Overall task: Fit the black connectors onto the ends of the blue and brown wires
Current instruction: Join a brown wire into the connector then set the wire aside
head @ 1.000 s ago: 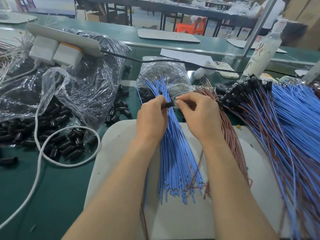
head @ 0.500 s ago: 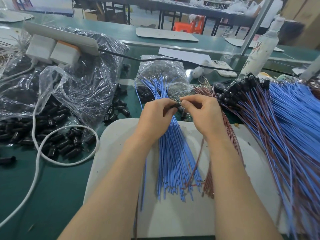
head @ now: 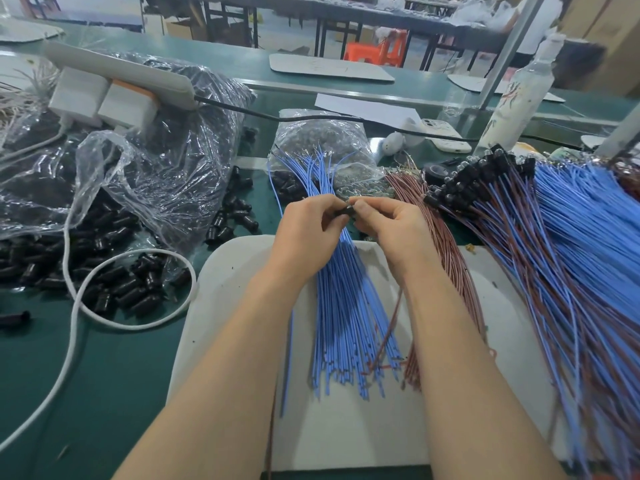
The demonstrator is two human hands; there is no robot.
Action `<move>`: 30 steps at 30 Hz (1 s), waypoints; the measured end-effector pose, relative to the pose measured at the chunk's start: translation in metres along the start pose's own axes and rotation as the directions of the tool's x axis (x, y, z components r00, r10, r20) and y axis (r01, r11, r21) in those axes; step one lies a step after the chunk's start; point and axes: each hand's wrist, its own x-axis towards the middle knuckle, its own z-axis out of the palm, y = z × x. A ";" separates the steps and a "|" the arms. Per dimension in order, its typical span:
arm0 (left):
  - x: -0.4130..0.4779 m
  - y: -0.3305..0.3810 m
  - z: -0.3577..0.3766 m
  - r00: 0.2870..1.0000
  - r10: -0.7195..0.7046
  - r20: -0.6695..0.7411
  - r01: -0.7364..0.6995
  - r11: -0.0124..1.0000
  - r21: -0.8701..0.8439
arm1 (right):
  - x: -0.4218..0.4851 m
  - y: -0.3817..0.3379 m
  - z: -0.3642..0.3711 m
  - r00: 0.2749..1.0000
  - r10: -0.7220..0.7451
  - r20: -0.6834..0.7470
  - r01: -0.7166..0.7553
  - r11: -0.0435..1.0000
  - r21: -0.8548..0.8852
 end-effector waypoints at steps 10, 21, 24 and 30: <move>-0.001 0.002 0.000 1.000 -0.026 0.009 0.026 1.000 0.006 | 0.003 0.007 0.004 0.996 0.077 -0.043 -0.072 0.992 0.101; 0.034 0.079 -0.040 0.952 -0.056 -0.301 -0.047 0.945 -0.324 | -0.028 -0.040 0.001 0.839 0.044 0.542 -0.313 0.855 0.414; 0.050 0.113 -0.052 0.906 -0.062 -0.420 -0.150 0.879 -0.452 | -0.044 -0.067 -0.028 0.841 -0.043 0.540 -0.207 0.896 0.393; 0.070 0.164 -0.010 0.906 -0.215 -0.364 -0.151 0.640 -0.754 | -0.082 -0.105 -0.110 0.998 -0.012 0.054 0.009 0.998 0.055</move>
